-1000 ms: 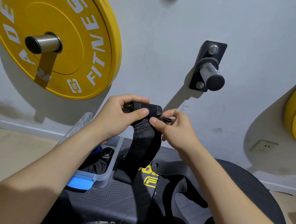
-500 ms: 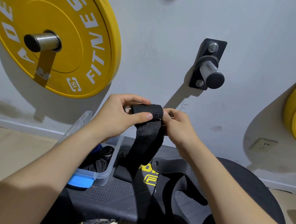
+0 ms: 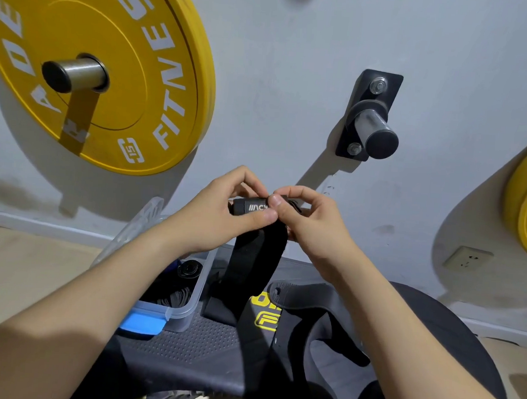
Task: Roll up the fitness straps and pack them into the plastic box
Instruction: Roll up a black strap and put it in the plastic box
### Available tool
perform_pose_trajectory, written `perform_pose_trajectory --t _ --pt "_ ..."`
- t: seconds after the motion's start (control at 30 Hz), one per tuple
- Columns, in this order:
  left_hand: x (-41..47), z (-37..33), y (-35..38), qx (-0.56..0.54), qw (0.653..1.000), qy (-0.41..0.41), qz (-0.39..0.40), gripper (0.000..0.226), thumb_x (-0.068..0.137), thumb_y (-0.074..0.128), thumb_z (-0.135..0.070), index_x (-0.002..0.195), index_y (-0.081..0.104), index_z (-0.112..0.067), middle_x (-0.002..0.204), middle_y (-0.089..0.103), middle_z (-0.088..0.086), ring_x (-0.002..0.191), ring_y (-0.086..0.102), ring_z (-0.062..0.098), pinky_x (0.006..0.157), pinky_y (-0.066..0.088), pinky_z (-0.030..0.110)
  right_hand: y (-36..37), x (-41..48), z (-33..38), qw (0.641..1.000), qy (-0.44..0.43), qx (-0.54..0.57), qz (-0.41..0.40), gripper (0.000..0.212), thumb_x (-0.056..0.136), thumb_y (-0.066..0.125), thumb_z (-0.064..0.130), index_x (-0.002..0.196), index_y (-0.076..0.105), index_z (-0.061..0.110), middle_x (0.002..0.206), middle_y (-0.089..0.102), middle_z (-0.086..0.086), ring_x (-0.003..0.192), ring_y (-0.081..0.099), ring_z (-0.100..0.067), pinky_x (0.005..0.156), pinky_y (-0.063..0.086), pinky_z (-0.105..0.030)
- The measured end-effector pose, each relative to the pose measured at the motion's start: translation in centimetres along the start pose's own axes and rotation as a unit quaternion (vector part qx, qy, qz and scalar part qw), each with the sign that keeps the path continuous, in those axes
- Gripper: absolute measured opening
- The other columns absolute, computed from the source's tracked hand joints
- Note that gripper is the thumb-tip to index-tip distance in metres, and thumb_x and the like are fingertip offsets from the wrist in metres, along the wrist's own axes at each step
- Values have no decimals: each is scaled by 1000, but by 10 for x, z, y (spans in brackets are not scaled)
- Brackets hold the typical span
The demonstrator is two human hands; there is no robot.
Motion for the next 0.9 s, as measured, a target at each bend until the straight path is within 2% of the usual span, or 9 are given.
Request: perform_pose_trajectory --t 0.1,0.27,0.33,0.4,0.5,0.6,0.67,0.8,0.9 --pt "-1 15 5 -88 992 -88 27 31 100 72 -52 127 66 -37 115 77 13 102 74 21 83 61 39 -3 -1 6 1000 -28 -2 -12 16 96 82 19 110 75 17 93 80 -13 83 73 -19 82 60 -35" --pt "-4 15 9 -92 988 -108 55 29 99 76 -35 126 75 -28 109 81 0 96 78 11 75 62 29 -9 -1 1 1000 -21 -13 3 43 83 88 29 121 69 25 120 67 -9 98 70 -22 89 60 -37" --pt "-3 11 1 -91 992 -83 22 30 96 80 -27 125 72 -29 109 79 -2 95 77 8 73 61 24 -5 0 -2 999 -15 -22 22 43 93 83 30 131 65 22 111 62 0 82 64 -11 76 55 -28" --pt "-1 6 -5 -80 996 -50 -1 38 93 84 -19 127 68 -30 119 74 3 103 75 11 80 62 26 2 -1 -2 999 -13 -11 42 38 103 69 39 131 62 15 90 61 1 66 55 -10 68 47 -30" --pt "0 -3 -2 -90 996 -14 0 47 91 85 -5 127 65 -28 124 68 9 103 72 9 84 60 25 7 0 -3 999 4 -15 32 39 105 57 51 124 61 17 80 56 3 63 52 -10 67 46 -30" --pt "3 -8 -5 -100 994 12 -44 54 87 85 4 128 67 -27 124 68 8 103 73 7 81 59 20 10 0 4 1000 -22 -8 9 20 112 55 33 124 61 18 91 63 3 78 57 -14 67 47 -31" --pt "8 -7 -5 -114 991 10 -62 56 84 87 -4 130 69 -31 125 72 4 108 74 10 84 59 21 11 1 11 999 -46 22 -8 12 112 55 24 121 62 20 95 69 2 85 62 -16 71 51 -34" --pt "19 6 4 -238 970 -49 -8 41 90 82 -33 129 74 -26 126 79 6 121 74 24 99 61 33 13 3 19 995 -87 38 -10 20 111 55 11 130 60 11 104 76 1 96 71 -17 79 59 -34" --pt "23 9 -5 -229 972 -35 -49 30 96 80 -25 127 77 -24 122 80 6 117 76 23 96 63 34 15 5 21 996 -87 33 -14 24 111 58 16 135 59 17 114 78 -8 101 73 -22 80 60 -41"
Point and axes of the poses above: each hand's wrist, its own x-axis towards the middle knuckle, its own y-axis out of the palm, z = x × y, the point moved 9 cm from there along x, towards the middle knuckle
